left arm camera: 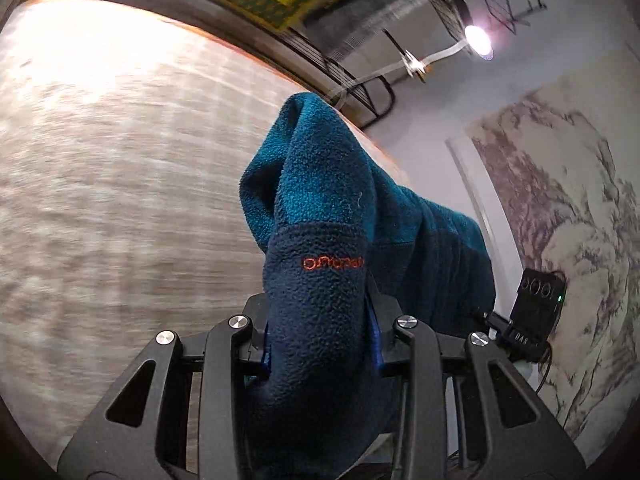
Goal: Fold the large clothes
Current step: 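Grasp the folded fleece with both grippers and lift it off the bed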
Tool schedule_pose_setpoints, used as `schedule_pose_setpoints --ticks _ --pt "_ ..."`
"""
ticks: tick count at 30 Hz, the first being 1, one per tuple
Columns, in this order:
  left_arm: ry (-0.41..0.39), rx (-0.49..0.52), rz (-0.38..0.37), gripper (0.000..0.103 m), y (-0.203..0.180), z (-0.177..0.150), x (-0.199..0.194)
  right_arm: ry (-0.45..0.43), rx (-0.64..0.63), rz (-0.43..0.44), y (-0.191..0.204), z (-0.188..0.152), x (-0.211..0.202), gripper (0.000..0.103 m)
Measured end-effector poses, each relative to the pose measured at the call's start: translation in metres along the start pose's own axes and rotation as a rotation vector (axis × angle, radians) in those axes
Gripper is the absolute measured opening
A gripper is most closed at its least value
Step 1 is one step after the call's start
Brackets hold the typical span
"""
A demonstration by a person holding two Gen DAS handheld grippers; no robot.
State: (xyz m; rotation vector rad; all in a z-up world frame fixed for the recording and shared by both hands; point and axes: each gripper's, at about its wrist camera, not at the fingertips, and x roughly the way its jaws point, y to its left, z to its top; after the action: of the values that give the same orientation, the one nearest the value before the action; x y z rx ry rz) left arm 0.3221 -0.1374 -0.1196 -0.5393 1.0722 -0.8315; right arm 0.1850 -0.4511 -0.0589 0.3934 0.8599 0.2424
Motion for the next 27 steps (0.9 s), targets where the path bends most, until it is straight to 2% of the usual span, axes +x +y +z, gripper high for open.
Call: schedule_pose_setpoints --ticks 8,14,20,27 --pt "0.049 0.089 -0.063 0.034 -0.086 0.043 0.098 -0.065 0.002 -0.164 -0.066 0.028 -0.073 0.035" --pt "0.041 0.185 -0.097 0.034 -0.152 0.089 0.179 -0.137 0.0 -0.293 -0.124 0.072 -0.106 0.035" --pt "0.007 0.195 -0.125 0.033 -0.184 0.143 0.255 -0.226 0.003 -0.369 -0.179 0.138 -0.104 0.034" --pt "-0.039 0.211 -0.121 0.033 -0.19 0.19 0.323 -0.28 0.002 -0.431 -0.235 0.194 -0.074 0.034"
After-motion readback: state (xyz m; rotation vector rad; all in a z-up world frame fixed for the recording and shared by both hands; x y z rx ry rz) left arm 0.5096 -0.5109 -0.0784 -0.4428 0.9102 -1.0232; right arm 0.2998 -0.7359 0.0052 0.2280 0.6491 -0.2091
